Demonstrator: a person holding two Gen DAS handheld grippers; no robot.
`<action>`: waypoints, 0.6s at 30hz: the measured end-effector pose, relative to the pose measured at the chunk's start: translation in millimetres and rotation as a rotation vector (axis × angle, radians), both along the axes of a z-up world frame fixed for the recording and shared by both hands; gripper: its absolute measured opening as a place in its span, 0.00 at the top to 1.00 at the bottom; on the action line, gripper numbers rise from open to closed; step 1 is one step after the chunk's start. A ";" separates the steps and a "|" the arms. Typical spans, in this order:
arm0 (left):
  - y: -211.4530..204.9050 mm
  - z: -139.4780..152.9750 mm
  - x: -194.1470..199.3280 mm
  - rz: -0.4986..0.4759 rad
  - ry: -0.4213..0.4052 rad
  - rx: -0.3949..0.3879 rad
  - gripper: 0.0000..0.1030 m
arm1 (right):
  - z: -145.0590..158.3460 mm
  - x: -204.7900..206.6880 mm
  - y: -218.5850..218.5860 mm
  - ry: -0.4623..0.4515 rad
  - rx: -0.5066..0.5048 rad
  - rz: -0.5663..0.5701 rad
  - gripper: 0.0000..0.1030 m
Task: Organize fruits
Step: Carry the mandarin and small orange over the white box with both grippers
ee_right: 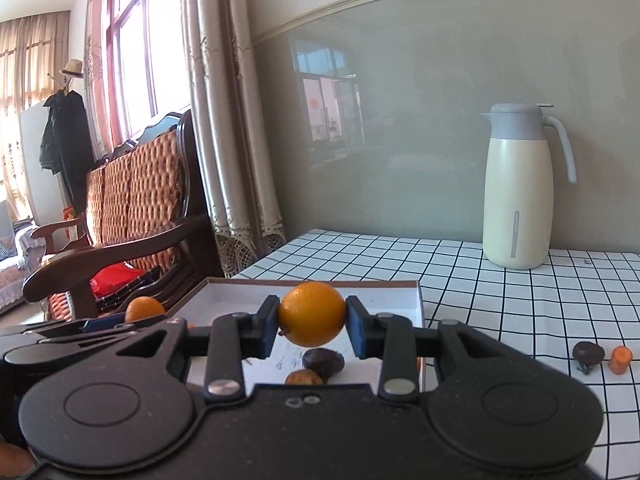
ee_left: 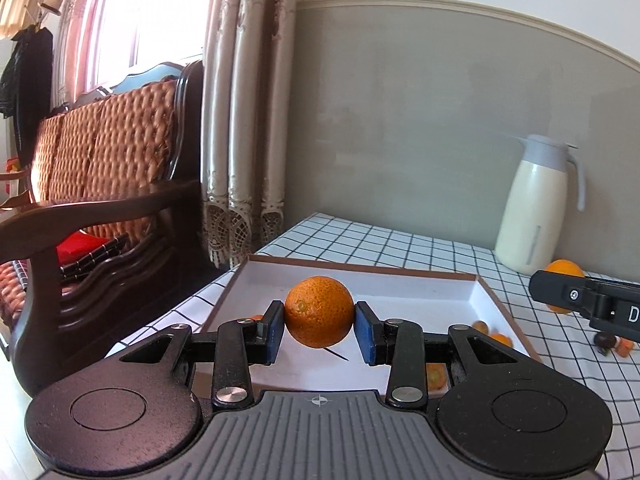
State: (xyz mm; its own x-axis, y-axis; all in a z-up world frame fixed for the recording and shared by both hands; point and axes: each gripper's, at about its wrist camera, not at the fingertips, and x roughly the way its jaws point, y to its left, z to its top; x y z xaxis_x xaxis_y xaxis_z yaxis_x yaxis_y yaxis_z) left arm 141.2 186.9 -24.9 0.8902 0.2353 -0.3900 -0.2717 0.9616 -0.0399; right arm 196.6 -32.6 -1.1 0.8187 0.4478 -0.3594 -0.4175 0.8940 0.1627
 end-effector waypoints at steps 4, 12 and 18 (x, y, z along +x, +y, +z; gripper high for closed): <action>3.6 -1.1 12.5 0.005 0.003 0.001 0.63 | -3.2 12.4 1.9 0.003 -0.002 -0.008 0.74; 11.2 -11.1 41.1 0.019 0.025 0.003 0.63 | -19.8 44.3 6.6 0.039 -0.017 -0.042 0.74; 14.8 -24.7 65.7 0.034 0.052 0.007 0.63 | -34.1 71.1 12.3 0.067 -0.037 -0.068 0.74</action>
